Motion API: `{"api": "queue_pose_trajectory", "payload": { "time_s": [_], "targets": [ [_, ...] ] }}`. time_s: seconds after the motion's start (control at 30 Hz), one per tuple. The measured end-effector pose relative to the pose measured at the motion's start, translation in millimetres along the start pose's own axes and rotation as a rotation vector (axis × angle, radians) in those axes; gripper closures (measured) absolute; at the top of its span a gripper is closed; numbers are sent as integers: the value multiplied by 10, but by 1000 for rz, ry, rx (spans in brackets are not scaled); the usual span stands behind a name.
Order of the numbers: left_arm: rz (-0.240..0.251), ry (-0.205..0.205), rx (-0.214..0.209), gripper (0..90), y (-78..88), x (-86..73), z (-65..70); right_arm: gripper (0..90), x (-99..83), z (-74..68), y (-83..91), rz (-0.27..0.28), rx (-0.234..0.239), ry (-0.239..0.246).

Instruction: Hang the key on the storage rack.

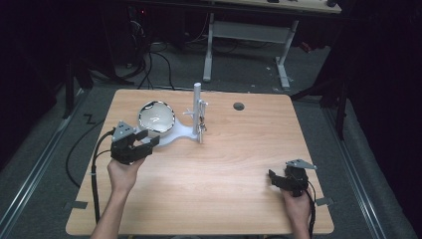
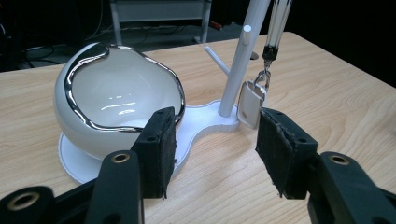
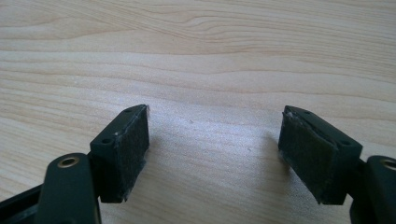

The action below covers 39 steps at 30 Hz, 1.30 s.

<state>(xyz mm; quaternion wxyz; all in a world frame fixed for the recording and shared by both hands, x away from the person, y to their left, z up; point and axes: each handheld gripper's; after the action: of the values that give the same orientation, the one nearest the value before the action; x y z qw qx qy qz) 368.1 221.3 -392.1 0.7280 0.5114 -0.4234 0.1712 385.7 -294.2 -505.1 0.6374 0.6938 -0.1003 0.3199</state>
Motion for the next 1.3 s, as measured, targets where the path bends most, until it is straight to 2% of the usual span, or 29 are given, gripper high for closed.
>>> {"api": "queue_pose_trajectory", "payload": {
  "time_s": [0.7, 1.3],
  "targets": [
    [19, 48, 24, 475, 151, -192, -117, 246, 1, 0, 0, 0, 0, 0],
    [9, 71, 42, 474, 225, -372, -165, 246, 1, -1, 0, -1, -1, -1]
  ]
}}
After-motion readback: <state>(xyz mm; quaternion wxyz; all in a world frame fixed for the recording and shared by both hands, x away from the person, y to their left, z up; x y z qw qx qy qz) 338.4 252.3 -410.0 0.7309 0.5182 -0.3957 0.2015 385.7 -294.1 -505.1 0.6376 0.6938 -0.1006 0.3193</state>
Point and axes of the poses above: each handheld gripper's, and its own axes: y roughly backward along the jaws, x roughly out of its top, z roughly to its right, and after that the axes turned 12 degrees about -z, right-handed
